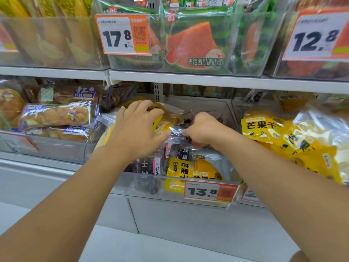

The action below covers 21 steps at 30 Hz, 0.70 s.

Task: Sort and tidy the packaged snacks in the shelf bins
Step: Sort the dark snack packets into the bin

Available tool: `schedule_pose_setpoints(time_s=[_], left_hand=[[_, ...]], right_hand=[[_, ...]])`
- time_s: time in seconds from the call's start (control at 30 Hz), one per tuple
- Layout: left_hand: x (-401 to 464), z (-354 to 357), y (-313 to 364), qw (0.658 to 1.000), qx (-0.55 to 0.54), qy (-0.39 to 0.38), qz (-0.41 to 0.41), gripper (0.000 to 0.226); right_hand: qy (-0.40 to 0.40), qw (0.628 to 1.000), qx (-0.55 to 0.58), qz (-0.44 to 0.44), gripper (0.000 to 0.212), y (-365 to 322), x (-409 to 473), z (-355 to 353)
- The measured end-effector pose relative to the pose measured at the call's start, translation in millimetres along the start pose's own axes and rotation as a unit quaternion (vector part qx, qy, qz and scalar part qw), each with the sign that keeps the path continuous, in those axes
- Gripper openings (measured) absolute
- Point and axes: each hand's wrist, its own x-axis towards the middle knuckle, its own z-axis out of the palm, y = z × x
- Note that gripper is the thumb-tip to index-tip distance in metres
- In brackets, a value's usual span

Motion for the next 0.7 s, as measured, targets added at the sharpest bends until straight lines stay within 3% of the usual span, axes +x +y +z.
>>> schedule_pose_setpoints(time_s=[0.1,0.2,0.37,0.4,0.47,0.53,0.63,0.7], left_hand=[[3,-2,1,0.999,0.006,-0.032,0.040,0.061],[2,3,2,0.993,0.068,-0.091,0.035,0.045],[5,11,9,0.984,0.114,-0.131,0.043,0.039],[6,13,12,0.981,0.127,-0.143,0.037,0.041],[9,14,15,0.975,0.154,-0.160,0.010,0.047],[10,14,16,0.974,0.165,-0.155,-0.001,0.048],[11,14,13,0.977,0.152,-0.149,0.006,0.045],[10,13,12,0.980,0.137,-0.146,0.013,0.044]], right_hand=[[-0.079,0.975,0.205,0.016,0.023,-10,8,10],[-0.139,0.977,0.162,-0.016,0.044,-11,16,17],[-0.160,0.978,0.134,-0.007,0.050,-1,15,11],[-0.145,0.985,0.087,-0.018,0.047,-1,13,8],[-0.085,0.985,-0.125,-0.078,0.029,0,8,1],[-0.092,0.936,-0.322,-0.107,0.012,6,0,1],[-0.200,0.878,-0.432,-0.046,0.034,14,-8,5],[-0.211,0.879,-0.425,-0.038,0.045,14,-9,2]])
